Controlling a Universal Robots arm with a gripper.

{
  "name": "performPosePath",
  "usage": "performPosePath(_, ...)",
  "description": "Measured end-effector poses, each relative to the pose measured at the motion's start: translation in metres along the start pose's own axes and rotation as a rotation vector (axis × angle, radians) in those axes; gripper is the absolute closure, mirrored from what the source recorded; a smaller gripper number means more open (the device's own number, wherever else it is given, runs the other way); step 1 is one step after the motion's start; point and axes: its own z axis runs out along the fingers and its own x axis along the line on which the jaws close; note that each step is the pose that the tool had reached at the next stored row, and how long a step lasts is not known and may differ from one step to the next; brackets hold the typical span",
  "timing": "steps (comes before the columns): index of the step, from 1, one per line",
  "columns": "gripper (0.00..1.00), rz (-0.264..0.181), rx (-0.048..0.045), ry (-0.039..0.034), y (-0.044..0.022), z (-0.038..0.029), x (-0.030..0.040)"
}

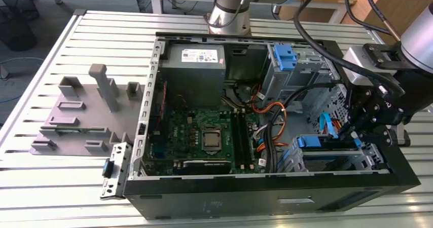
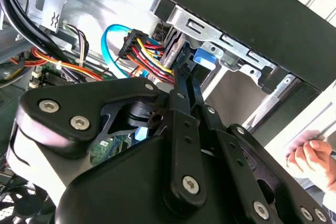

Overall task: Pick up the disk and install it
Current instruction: 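Insert the second disk wire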

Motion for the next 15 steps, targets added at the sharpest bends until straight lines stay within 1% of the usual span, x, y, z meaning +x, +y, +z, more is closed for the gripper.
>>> performPosePath(4, 0.84, 0.000, -0.0001, -0.0004, 0.0000, 0.0020, 0.0001)
performPosePath(15, 0.84, 0.000, 0.0000, 0.0000, 0.0000, 0.0038, 0.0001)
